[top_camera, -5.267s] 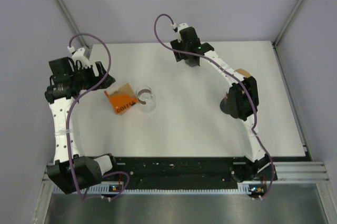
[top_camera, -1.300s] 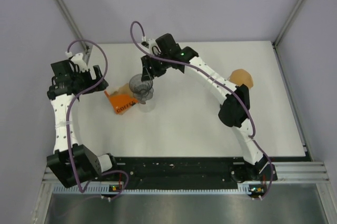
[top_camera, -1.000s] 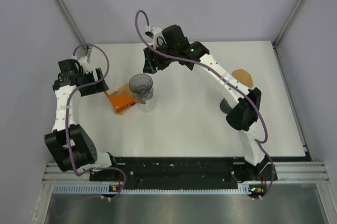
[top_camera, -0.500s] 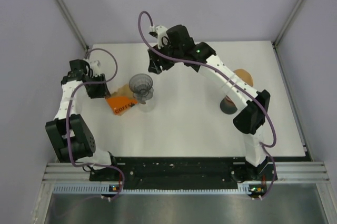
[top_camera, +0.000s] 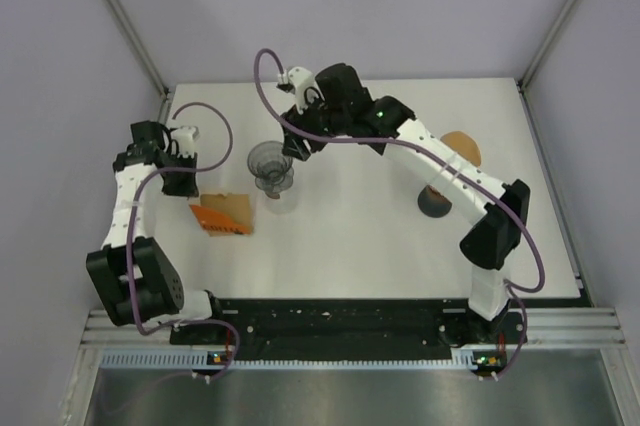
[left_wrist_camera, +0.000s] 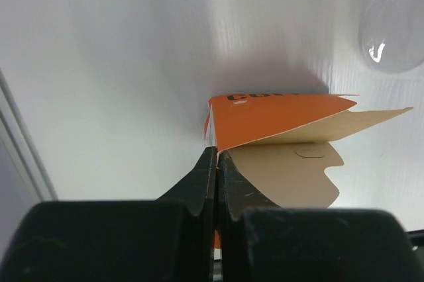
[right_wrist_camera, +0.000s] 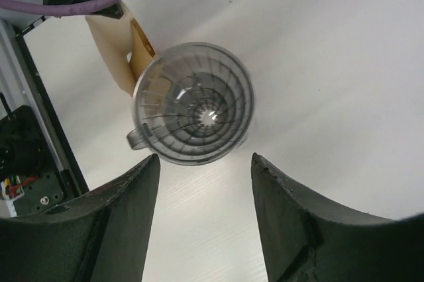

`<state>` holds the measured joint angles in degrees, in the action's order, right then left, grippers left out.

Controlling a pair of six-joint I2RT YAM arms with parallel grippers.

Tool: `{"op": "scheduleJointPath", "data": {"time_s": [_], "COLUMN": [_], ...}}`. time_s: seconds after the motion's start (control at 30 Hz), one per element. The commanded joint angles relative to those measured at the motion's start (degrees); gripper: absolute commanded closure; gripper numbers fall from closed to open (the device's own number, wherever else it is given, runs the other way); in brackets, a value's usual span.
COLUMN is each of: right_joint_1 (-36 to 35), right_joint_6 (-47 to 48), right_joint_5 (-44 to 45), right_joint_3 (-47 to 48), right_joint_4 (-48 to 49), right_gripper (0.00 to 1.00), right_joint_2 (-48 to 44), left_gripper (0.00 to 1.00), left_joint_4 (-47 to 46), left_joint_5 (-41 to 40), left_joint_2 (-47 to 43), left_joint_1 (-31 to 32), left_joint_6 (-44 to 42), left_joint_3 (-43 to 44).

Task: Place the coffee filter in the dripper
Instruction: Pick up the coffee filter holder from the center of the board.

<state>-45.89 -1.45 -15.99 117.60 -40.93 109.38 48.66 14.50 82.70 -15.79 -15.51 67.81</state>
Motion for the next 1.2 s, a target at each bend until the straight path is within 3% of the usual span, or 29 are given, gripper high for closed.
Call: {"op": "scheduleJointPath", "data": {"time_s": [0.0, 0.27, 0.43, 0.57, 0.73, 0.87, 1.07, 1.17], "right_joint_1": [-5.34, -9.92, -11.85, -12.82, -18.44, -19.33, -19.24, -19.33], "right_joint_6": [7.6, 8.84, 3.4, -4.69, -1.63, -4.25, -6.45, -6.98], "right_joint_5": [-2.64, -9.41, -2.4, 1.75, 3.51, 5.96, 7.99, 7.9], "right_joint_3": [-6.39, -33.01, -50.59, -58.61, -58.81, -56.7, -53.71, -52.39], "right_joint_4": [9.44, 35.88, 55.92, 65.61, 68.09, 67.82, 65.54, 64.66], "right_gripper": [0.43, 0.48, 0.59, 0.59, 0.47, 0.43, 0.44, 0.55], "right_joint_2": [-7.59, -20.59, -27.2, -26.86, -20.98, -16.76, -13.15, -11.22], "left_gripper": [1.0, 1.0, 1.0, 1.0, 1.0, 1.0, 1.0, 1.0], "left_joint_4": [1.87, 2.48, 6.26, 8.02, 9.43, 11.01, 11.98, 12.15], "left_joint_5": [-0.36, 10.18, 11.6, 12.83, 15.2, 15.2, 15.99, 16.26], "left_joint_2": [-8.5, -17.39, -19.06, -20.81, -22.58, -23.45, -23.63, -23.55], "left_joint_1": [-0.12, -0.2, -0.2, -0.2, -0.12, -0.12, -0.12, -0.2], "left_joint_6": [-9.8, -12.7, -11.57, -10.51, -9.37, -9.63, -9.63, -9.63], "left_joint_3": [-3.55, -8.75, -7.96, -8.48, -8.84, -8.57, -7.87, -7.69]}}
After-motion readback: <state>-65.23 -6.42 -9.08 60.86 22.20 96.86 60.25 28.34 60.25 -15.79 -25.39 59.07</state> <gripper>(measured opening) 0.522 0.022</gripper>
